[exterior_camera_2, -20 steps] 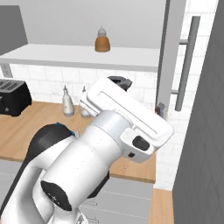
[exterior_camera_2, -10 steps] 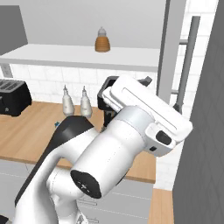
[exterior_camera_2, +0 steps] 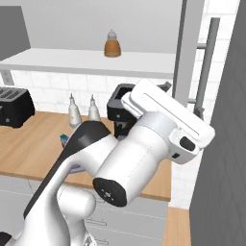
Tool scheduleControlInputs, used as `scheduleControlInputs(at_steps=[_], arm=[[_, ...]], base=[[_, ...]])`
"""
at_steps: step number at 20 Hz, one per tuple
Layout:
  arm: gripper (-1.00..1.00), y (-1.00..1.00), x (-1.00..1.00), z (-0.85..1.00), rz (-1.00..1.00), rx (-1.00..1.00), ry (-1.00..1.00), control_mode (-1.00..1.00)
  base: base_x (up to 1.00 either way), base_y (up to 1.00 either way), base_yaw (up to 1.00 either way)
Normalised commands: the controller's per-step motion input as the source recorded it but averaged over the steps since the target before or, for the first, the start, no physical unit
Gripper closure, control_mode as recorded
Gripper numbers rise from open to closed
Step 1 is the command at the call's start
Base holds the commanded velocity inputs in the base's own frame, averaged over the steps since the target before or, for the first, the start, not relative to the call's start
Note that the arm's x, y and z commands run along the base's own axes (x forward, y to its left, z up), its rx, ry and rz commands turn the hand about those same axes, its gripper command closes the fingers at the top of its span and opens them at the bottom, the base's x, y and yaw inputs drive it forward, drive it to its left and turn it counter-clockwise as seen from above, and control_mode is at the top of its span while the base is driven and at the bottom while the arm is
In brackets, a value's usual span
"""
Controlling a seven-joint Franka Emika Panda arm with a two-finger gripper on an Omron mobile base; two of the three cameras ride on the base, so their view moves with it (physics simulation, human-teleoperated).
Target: Pick the boxed food and place it on the digital scale for weighing, and close the cabinet.
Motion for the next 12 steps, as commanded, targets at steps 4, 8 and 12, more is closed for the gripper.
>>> scheduleControlInputs(at_steps=[4,8,12], arm=[[-1.0,0.0,0.36,-0.06,0.09,0.03,0.0,-1.0],[-1.0,0.0,0.16,0.0,0.09,0.01,0.0,-1.0],[-1.0,0.1,0.0,0.0,0.14,0.01,0.0,-1.0]], base=[[0.0,0.0,0.0],[0.0,0.0,0.0],[0.0,0.0,0.0]])
